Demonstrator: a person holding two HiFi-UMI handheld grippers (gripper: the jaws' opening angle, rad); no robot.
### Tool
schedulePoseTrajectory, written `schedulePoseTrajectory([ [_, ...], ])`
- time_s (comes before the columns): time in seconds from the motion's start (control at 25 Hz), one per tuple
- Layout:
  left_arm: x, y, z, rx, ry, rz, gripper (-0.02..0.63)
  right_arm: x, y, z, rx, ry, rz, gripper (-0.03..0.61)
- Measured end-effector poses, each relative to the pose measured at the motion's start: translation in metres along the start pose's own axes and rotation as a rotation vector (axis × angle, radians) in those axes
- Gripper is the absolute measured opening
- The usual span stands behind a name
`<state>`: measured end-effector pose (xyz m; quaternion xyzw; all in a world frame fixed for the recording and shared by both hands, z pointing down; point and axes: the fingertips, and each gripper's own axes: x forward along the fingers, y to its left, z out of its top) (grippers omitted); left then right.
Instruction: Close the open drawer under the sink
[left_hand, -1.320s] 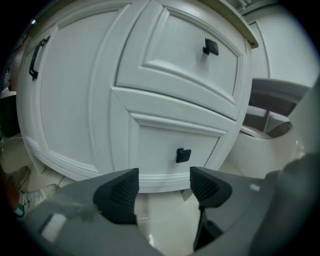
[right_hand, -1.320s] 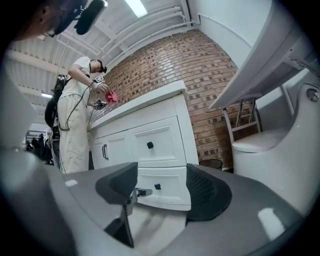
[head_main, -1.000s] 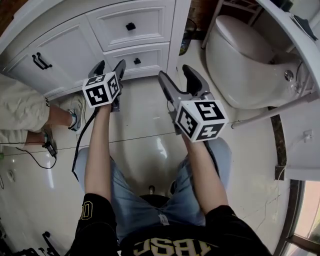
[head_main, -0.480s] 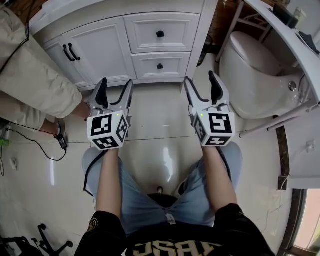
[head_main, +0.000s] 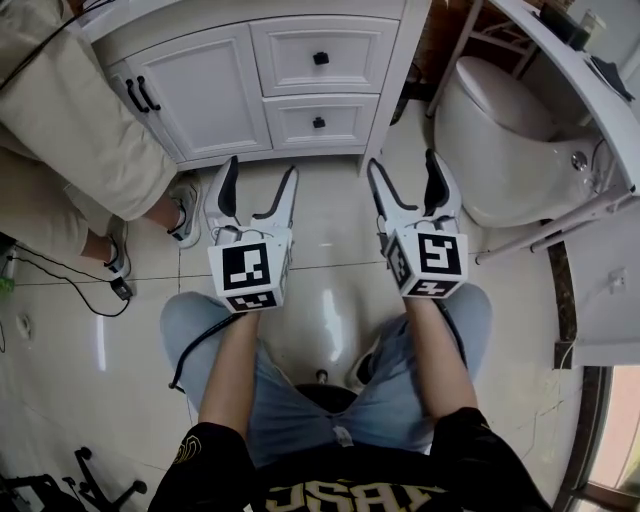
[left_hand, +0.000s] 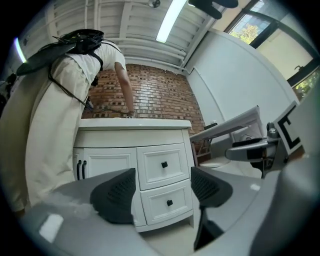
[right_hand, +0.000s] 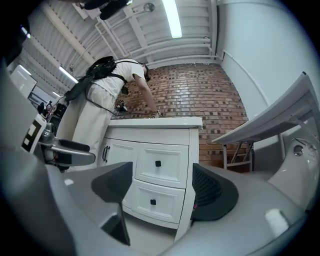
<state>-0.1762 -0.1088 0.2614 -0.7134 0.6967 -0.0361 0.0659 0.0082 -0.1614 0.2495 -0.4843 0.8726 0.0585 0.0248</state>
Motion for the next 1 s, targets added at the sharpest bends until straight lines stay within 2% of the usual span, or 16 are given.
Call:
schedulePoseTrajectory([
  [0.12, 0.001, -0.008, 0.001, 0.009, 0.003, -0.012, 0.351, -0.001, 0.002, -0.002, -0.023, 0.006, 0.001, 0.368],
  [0.56, 0.007, -0.002, -0.006, -0.023, 0.032, 0.004, 0.351, 0.008, -0.006, -0.003, 0.044, 0.021, -0.026, 0.367],
  [1.0, 0.014, 0.001, -0.013, -0.028, 0.059, 0.016, 0.351, 0.012, 0.001, -0.014, 0.032, 0.049, 0.002, 0.365],
])
